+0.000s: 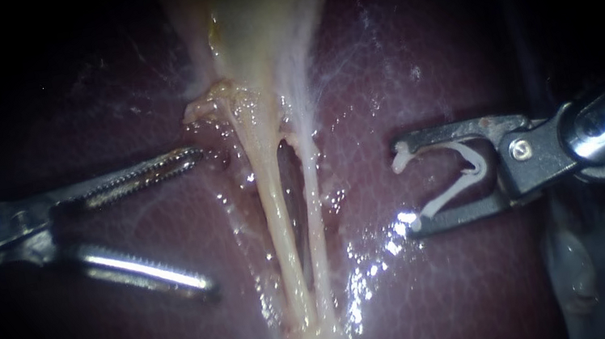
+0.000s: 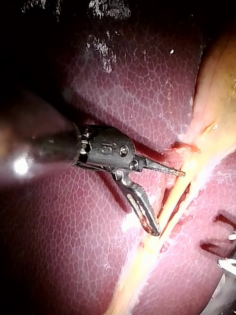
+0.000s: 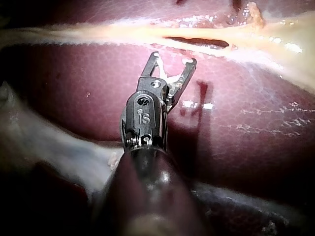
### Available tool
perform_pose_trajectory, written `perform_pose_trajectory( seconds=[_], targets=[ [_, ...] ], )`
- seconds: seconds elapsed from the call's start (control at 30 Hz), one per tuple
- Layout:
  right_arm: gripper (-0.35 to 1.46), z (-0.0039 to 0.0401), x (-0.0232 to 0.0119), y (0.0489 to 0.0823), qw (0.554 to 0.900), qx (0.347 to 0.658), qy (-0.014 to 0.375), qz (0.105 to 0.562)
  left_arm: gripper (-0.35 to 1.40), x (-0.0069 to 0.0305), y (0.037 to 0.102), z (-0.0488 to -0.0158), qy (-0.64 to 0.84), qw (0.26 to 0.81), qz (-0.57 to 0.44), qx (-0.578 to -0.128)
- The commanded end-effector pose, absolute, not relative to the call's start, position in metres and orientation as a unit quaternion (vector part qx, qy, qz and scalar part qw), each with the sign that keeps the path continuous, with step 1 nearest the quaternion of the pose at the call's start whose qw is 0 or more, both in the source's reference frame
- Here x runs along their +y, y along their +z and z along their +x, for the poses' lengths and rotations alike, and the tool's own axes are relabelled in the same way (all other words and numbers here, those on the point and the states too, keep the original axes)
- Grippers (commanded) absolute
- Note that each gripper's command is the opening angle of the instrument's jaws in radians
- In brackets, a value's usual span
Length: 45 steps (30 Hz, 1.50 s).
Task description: Grabbing gallbladder
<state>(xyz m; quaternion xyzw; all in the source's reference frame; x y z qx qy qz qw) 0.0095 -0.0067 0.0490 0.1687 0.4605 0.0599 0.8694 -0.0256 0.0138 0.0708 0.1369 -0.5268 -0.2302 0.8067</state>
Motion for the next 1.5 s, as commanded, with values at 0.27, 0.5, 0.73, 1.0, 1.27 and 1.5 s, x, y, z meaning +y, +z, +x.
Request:
perform_pose_trajectory(
  seconds=[0.27, 0.5, 0.73, 1.0, 1.27, 1.5],
  targets=[
    [0.50, 0.0095, -0.0066, 0.0491, 0.869, 0.460, 0.060, 0.169, 1.08, 0.0150, 0.0710, -0.0254, -0.232, 0.806, 0.139, -0.527],
    [0.50, 0.0095, -0.0067, 0.0491, 0.869, 0.460, 0.060, 0.169, 1.06, 0.0193, 0.0724, -0.0252, -0.244, 0.806, 0.136, -0.522],
    [0.50, 0.0094, -0.0067, 0.0491, 0.869, 0.461, 0.060, 0.169, 1.01, 0.0231, 0.0748, -0.0254, -0.252, 0.806, 0.133, -0.519],
    [0.50, 0.0094, -0.0068, 0.0492, 0.869, 0.461, 0.059, 0.169, 0.74, 0.0246, 0.0783, -0.0251, -0.267, 0.802, 0.140, -0.516],
    [0.50, 0.0094, -0.0068, 0.0492, 0.869, 0.461, 0.059, 0.169, 0.36, 0.0243, 0.0812, -0.0249, -0.303, 0.790, 0.157, -0.510],
    [0.50, 0.0094, -0.0068, 0.0492, 0.869, 0.461, 0.059, 0.169, -0.35, 0.0240, 0.0811, -0.0245, -0.321, 0.785, 0.173, -0.500]
  ],
)
